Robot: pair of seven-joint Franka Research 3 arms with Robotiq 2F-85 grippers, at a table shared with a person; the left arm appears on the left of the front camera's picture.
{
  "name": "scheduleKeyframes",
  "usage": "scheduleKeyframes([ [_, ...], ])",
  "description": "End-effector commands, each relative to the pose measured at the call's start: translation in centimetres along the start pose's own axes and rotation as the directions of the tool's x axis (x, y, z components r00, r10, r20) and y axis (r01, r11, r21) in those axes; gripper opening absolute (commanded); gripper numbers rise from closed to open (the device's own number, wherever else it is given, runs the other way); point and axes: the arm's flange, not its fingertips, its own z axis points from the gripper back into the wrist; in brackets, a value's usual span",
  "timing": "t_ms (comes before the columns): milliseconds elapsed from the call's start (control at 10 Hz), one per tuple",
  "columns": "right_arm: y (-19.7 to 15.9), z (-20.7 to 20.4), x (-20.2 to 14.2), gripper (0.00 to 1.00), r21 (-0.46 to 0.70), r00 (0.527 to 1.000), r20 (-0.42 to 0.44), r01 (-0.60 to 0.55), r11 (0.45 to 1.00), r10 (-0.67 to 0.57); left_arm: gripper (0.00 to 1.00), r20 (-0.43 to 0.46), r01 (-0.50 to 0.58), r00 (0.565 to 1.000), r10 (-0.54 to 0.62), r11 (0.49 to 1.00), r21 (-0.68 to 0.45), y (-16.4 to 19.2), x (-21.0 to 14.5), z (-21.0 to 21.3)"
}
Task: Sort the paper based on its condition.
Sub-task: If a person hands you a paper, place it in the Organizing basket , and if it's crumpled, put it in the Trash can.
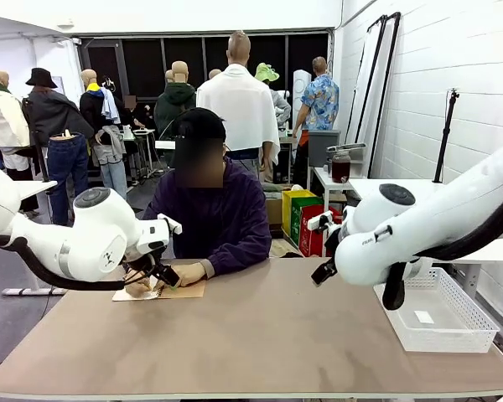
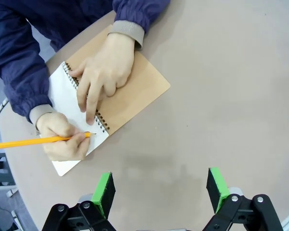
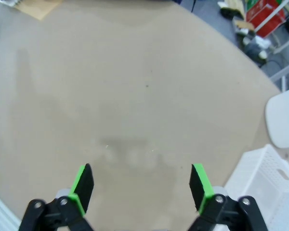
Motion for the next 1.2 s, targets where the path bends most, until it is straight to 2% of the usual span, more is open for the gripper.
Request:
scheduleKeyframes([
  [0, -1.4, 3.4, 0.7, 1.0, 0.04, 0.999, 0.031, -0.018, 0.999, 0.016, 1.0, -0.016, -0.03, 0.999, 0.03, 0.999, -0.027, -0.6, 1.5, 3.4],
  [200, -1.6, 6.4, 1.7, 1.0, 0.057, 0.997, 0.06, -0.05, 0.997, 0.046, 1.0, -0.034, -0.029, 0.999, 0.027, 0.998, -0.048, -1.1, 2.9, 6.1],
  [600, -1.5, 11.1, 2.3, 1.0, 0.07, 0.988, 0.122, -0.107, 0.992, 0.098, 1.0, 0.006, -0.038, 0.999, 0.039, 0.999, -0.038, -1.3, 3.6, 11.1],
  [1100, -1.4, 11.4, 2.2, 1.0, 0.081, 0.987, 0.112, -0.127, 0.989, 0.118, 1.0, 0.074, -0.064, 0.995, 0.066, 0.998, -0.025, -1.0, 2.8, 13.7],
])
